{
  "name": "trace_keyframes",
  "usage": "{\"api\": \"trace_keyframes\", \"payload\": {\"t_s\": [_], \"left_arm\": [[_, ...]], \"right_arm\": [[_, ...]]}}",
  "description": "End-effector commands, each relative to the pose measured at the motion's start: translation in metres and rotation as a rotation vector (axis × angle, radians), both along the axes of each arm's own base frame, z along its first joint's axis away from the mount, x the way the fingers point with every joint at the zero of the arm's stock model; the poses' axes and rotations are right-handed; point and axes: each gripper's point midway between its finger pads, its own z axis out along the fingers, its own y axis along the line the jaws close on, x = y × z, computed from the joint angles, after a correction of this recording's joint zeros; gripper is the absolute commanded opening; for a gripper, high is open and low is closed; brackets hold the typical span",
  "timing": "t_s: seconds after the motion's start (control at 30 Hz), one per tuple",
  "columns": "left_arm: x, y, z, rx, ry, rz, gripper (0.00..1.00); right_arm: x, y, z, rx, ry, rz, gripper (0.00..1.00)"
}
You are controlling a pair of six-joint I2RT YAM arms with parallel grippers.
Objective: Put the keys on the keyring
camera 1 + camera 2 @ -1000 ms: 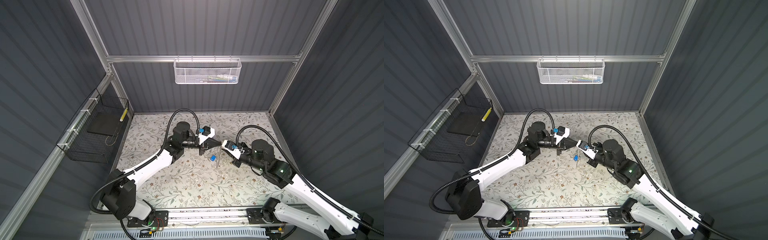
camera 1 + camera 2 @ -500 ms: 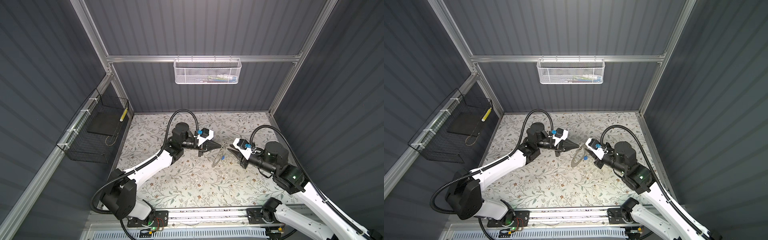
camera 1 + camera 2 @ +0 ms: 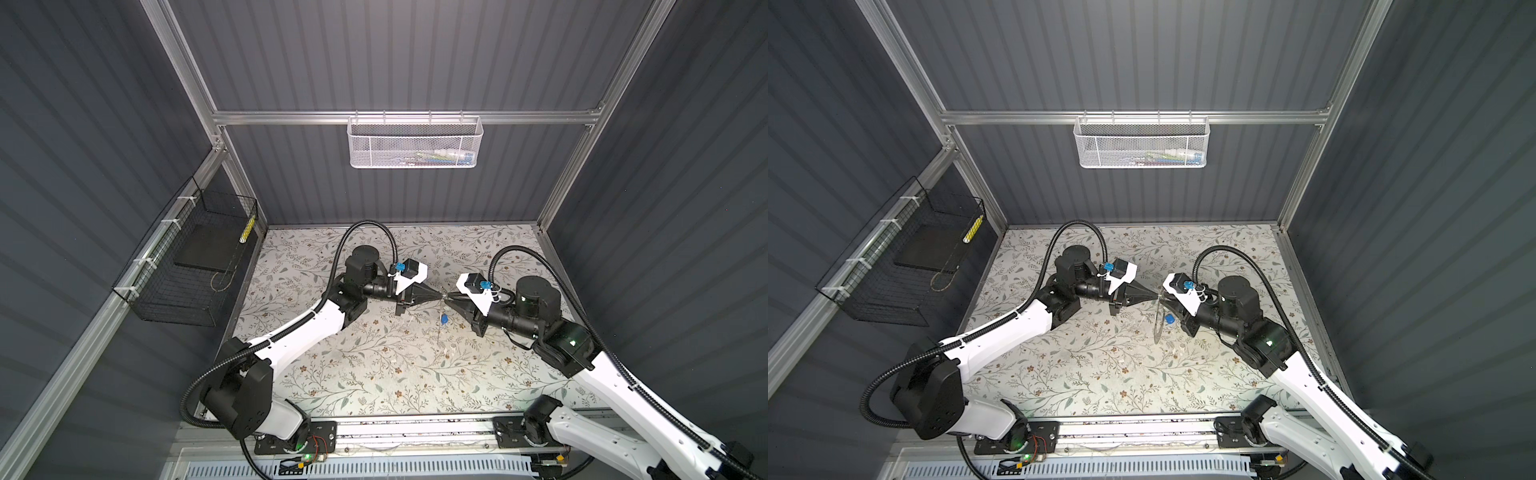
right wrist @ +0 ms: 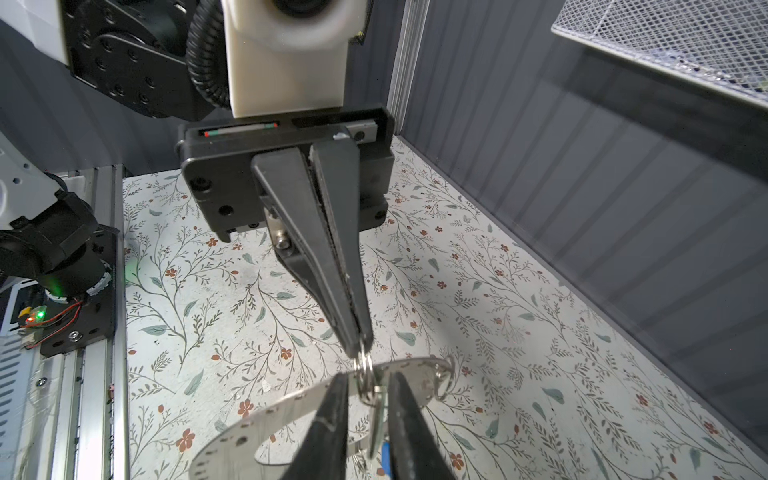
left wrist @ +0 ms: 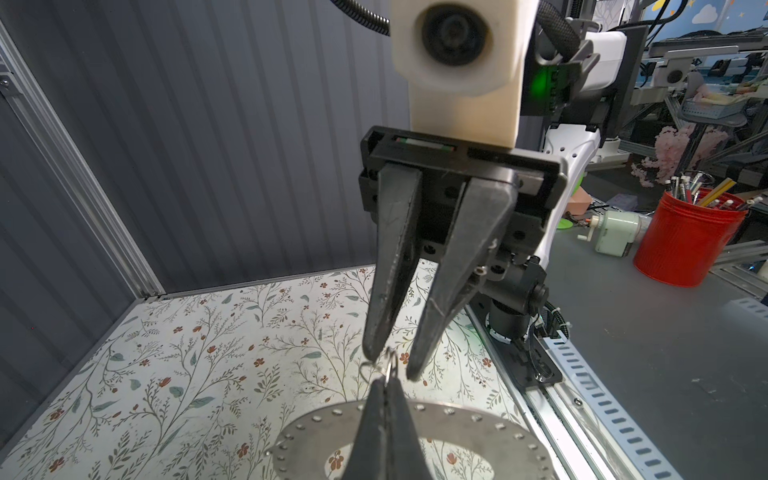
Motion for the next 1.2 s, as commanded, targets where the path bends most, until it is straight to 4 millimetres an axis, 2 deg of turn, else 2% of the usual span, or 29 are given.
{"api": "trace_keyframes", "payload": {"t_s": [0.0, 0.17, 0.5, 0.83, 1.17], "left_arm": [[-0.0031, 0.0024, 0.0178, -0.03, -0.055, -0.021, 0.0], [-0.0037, 0.0029, 0.0178, -0.029, -0.059, -0.021, 0.0], [-0.0042, 0.0033, 0.0197, -0.032, -0.07, -0.022, 0.0], [-0.0042, 0.0032, 0.0208, -0.034, -0.077, -0.022, 0.0], [-0.0024, 0.0028, 0.0157, 0.001, -0.085, -0.013, 0.0]], "right_arm": [[0.0004, 0.0021, 0.0163, 0.041, -0.018, 0.008, 0.17], [0.0027, 0.0017, 0.0134, 0.035, -0.005, 0.001, 0.14], [0.0065, 0.0031, 0.0105, 0.034, 0.014, -0.004, 0.14], [0.0063, 0.0061, 0.0087, 0.036, 0.039, 0.011, 0.1], [0.0049, 0.0038, 0.0087, 0.023, 0.049, 0.012, 0.0]]}}
